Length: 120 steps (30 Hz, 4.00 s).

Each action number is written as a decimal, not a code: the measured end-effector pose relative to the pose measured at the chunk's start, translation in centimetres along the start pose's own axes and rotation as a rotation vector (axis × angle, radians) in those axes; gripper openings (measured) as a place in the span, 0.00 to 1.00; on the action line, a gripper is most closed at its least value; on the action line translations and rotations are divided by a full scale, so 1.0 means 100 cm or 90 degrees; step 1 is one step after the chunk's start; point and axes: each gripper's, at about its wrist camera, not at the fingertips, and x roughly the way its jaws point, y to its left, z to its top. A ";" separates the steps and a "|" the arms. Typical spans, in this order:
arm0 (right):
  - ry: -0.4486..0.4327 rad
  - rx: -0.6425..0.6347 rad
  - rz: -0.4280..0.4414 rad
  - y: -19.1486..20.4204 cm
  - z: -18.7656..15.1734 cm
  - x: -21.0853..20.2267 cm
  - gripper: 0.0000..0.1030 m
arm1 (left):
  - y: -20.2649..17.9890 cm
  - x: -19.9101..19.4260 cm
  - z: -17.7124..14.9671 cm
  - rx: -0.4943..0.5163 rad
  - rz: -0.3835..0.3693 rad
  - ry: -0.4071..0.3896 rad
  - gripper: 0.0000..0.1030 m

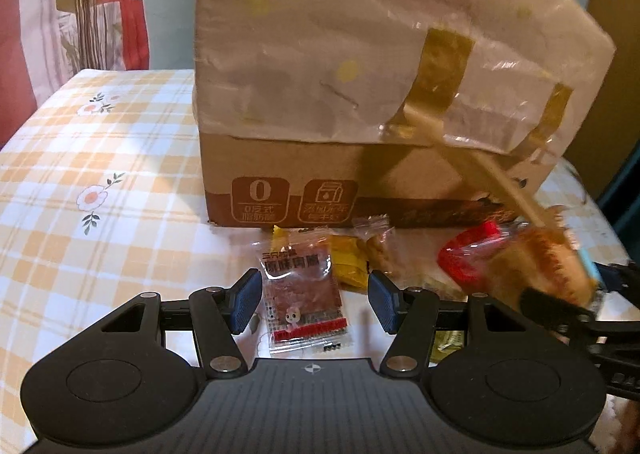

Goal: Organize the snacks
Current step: 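Grasp the blue-and-orange wrapped cake with the right tool while the left tool approaches a red-and-clear packet, then grasp the red-and-clear packet with the left tool while the right tool holds the cake, then lift both snacks and carry them over the paper bag, then release both snacks into the paper bag by opening both tools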

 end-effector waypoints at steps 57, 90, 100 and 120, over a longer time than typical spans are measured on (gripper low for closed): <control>0.008 0.035 0.022 -0.003 -0.011 -0.010 0.71 | 0.001 -0.056 -0.032 -0.024 -0.031 -0.101 0.42; -0.315 -0.071 -0.033 -0.020 0.170 -0.039 0.71 | -0.039 -0.113 0.154 0.094 0.000 -0.330 0.43; -0.227 -0.086 -0.001 0.000 0.180 0.017 0.71 | -0.035 -0.053 0.169 0.087 0.018 -0.241 0.43; -0.254 0.004 0.008 -0.025 0.147 -0.018 0.82 | -0.007 -0.107 0.114 0.065 0.032 -0.312 0.65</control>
